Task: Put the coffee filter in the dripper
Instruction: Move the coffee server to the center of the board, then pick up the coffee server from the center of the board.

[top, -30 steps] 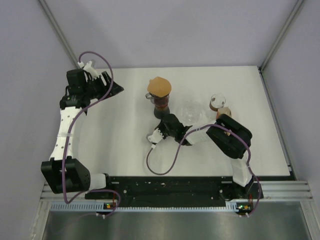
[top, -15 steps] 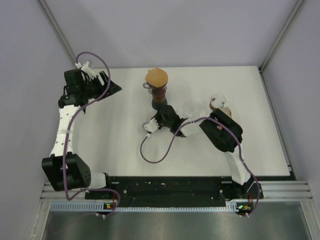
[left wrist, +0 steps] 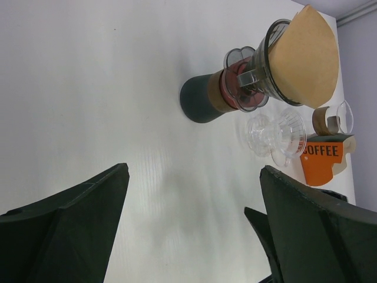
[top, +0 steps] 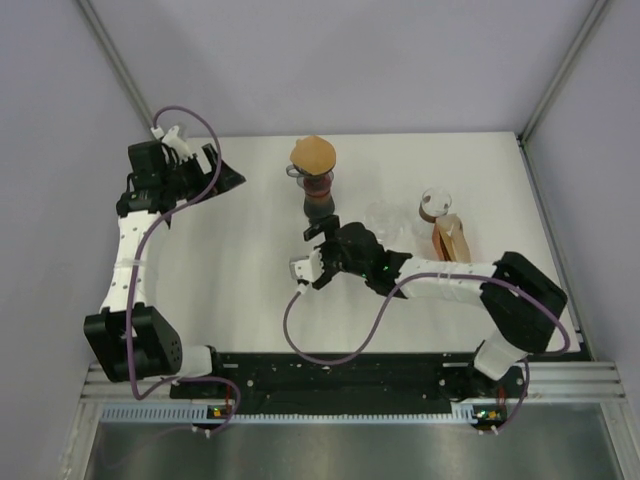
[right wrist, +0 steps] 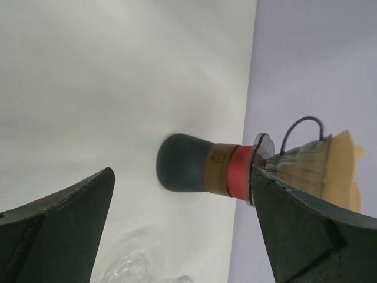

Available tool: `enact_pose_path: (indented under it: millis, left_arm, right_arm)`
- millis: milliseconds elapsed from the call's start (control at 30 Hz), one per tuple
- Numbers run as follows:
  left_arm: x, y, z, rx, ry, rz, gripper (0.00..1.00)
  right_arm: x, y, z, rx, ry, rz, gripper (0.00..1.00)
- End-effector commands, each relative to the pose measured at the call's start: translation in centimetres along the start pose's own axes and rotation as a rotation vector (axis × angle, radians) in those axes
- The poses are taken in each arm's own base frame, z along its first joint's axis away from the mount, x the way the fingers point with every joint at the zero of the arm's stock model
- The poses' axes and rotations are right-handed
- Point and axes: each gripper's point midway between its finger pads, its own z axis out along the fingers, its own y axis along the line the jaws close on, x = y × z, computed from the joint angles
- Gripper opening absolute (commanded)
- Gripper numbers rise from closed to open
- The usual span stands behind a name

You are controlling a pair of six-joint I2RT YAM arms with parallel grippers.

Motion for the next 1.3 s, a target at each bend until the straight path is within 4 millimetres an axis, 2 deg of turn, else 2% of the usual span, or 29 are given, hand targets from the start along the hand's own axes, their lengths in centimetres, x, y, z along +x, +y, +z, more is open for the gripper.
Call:
enact_pose_path:
  millis: [0,67,133,233,267,333,400,467,533,600,667,767,900,1067,1200,1267]
  left_arm:
    - [-1.1,-0.7,-1.5,0.018,-0.065,0.073,0.99]
    - [-1.0,-0.6,-1.8,0.02,-0.071,0.071,0.99]
    - [-1.0,-0.4,-2.1,0.016,-0.079,0.063,0.99]
    - [-1.0,-0.2,-2.4,0.017,-0.089,0.055,0.99]
    - [-1.1,-0.3,-2.5,0.02,-0.094,0.054,0.99]
    - [-1.1,-0.3,-2.6,0.025,-0.096,0.049,0.99]
    - [-1.0,-0.4,-2.8,0.03,-0.099,0.049,0.99]
    - [-1.1,-0.4,-2.9,0.033,-0.102,0.048,0.98]
    - [-1.0,-0.4,-3.0,0.034,-0.1,0.047,0.98]
    - [-1.1,-0.5,-3.1,0.039,-0.104,0.049,0.97]
    - [-1.0,-0.5,-3.1,0.04,-0.105,0.045,0.96]
    - [-1.1,-0.4,-3.1,0.039,-0.11,0.044,0.94]
    - [-1.1,-0.3,-3.1,0.038,-0.11,0.041,0.93]
    - [-1.1,-0.2,-3.2,0.038,-0.109,0.034,0.93]
    - [-1.1,0.0,-3.1,0.036,-0.106,0.029,0.93]
    - [-1.2,0.1,-3.0,0.036,-0.107,0.023,0.92]
  right_arm:
    - [-3.4,-3.1,-4.2,0.058,-0.093,0.337,0.99]
    - [-3.0,-4.2,-5.8,0.085,-0.032,0.538,0.99]
    - [-1.3,-6.4,-7.7,0.168,0.079,0.713,0.99]
    - [2.7,-8.2,-10.4,0.239,0.22,0.985,0.98]
    - [5.0,-9.1,-11.7,0.293,0.261,1.086,0.95]
    - [8.1,-9.9,-13.9,0.376,0.314,1.218,0.89]
    - [11.4,-10.3,-16.5,0.501,0.375,1.322,0.82]
    - [14.7,-10.0,-19.2,0.629,0.446,1.454,0.64]
    - [17.6,-9.4,-21.1,0.68,0.469,1.584,0.61]
    - [19.7,-8.9,-22.0,0.686,0.467,1.688,0.61]
    - [21.1,-8.3,-22.2,0.657,0.493,1.744,0.64]
    - [22.2,-7.7,-21.5,0.588,0.552,1.758,0.73]
    - [24.9,-6.0,-20.6,0.554,0.667,1.775,0.74]
    - [28.0,-4.8,-20.7,0.588,0.797,1.755,0.68]
    - [29.1,-4.5,-20.6,0.585,0.844,1.728,0.61]
    - [29.3,-4.2,-20.0,0.557,0.842,1.728,0.53]
